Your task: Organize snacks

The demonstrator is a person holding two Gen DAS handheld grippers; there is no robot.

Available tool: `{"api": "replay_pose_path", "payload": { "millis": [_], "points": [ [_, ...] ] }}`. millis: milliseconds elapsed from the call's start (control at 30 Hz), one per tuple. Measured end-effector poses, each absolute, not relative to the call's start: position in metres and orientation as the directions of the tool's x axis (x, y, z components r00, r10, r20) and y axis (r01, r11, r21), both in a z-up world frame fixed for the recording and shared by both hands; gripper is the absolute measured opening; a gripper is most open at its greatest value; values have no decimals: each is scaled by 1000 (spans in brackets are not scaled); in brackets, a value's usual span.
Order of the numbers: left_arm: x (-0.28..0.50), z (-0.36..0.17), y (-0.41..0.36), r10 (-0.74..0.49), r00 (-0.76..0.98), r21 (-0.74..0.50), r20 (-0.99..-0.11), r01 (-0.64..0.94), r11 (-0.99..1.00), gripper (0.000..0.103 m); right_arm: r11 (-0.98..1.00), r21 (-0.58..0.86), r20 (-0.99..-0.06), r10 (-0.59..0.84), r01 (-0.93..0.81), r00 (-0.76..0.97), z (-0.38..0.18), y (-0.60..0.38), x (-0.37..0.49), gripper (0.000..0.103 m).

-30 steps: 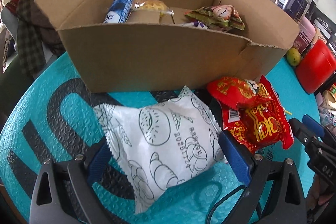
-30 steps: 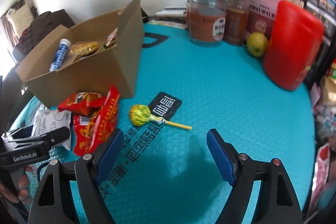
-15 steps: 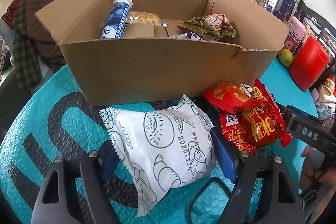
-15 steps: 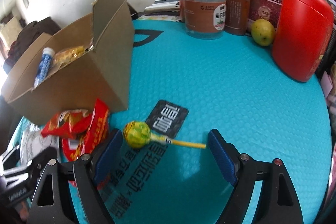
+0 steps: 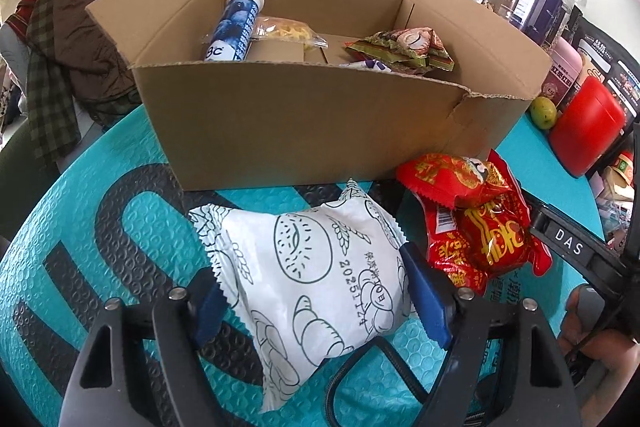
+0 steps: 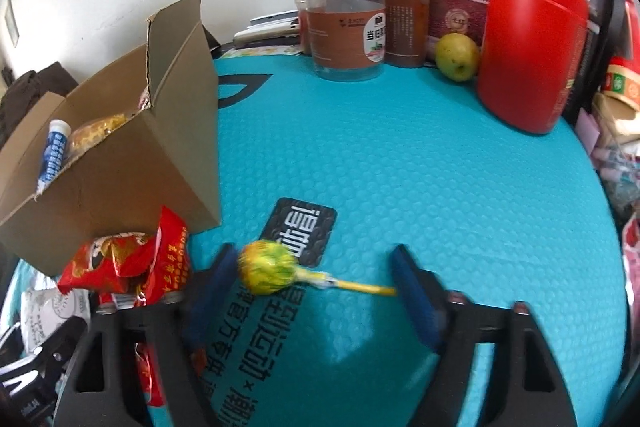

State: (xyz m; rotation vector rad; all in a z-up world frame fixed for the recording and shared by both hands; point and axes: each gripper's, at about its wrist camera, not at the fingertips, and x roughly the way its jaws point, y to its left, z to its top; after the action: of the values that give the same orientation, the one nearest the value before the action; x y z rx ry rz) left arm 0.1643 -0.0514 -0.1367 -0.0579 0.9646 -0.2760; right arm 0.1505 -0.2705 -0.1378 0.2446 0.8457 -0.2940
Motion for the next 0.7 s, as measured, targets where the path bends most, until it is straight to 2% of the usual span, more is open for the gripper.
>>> {"api": "replay_pose_path", "payload": {
  "millis": [67, 167, 700],
  "points": [
    [163, -137, -52, -259, 535, -172, -804, 207, 963, 79, 937, 79, -763, -164, 342, 625, -137, -269, 147, 54],
    [159, -137, -53, -263, 530, -174, -806, 213, 961, 79, 942, 64, -763, -167, 329, 624, -138, -268, 142, 44],
    [105, -136, -54, -318, 472, -197, -822, 288, 937, 78, 985, 109, -778, 0, 135, 629, -138, -246, 78, 42]
  ]
}}
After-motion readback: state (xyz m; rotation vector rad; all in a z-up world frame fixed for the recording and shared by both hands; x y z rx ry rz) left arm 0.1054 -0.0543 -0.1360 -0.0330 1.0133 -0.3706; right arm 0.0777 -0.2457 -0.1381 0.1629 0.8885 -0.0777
